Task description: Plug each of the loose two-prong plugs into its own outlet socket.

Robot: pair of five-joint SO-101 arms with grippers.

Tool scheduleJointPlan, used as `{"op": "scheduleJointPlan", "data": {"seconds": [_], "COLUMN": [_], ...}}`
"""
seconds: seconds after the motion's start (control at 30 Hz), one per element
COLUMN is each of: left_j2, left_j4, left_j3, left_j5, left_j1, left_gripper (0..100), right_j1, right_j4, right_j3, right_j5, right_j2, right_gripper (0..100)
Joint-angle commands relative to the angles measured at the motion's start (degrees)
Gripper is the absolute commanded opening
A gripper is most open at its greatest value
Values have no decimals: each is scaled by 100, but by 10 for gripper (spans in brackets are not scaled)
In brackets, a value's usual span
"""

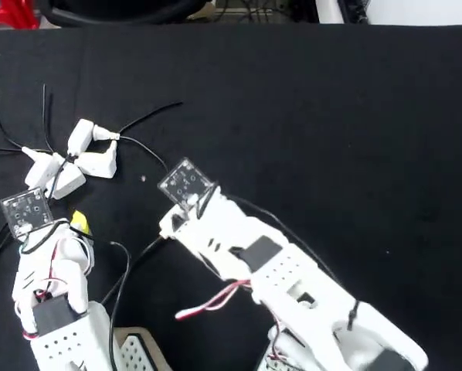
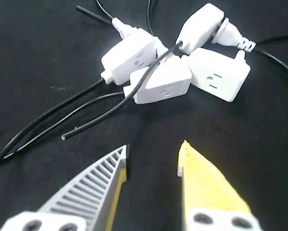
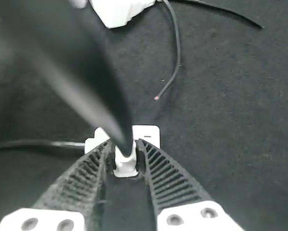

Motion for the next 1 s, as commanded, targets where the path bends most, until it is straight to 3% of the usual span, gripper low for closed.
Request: {"op": "scheduleJointPlan", "data": {"seconds": [0.0, 0.57, 0.97], "left_j2": [-35, -35, -35], "left_j4": [-149, -149, -149], "left_j3": [-31, 4, 4], "left_j5": [-62, -70, -70], "left_j1": [-13, -4, -4], "left_gripper": [180, 180, 180], "right_j1": [149, 431, 273], "right_j4": [-404, -695, -659], "right_j3": [-391, -971, -1244], "right_j5": [9, 44, 492], "right_j2": [312, 1692, 2387], "right_gripper": [11, 11, 11]}}
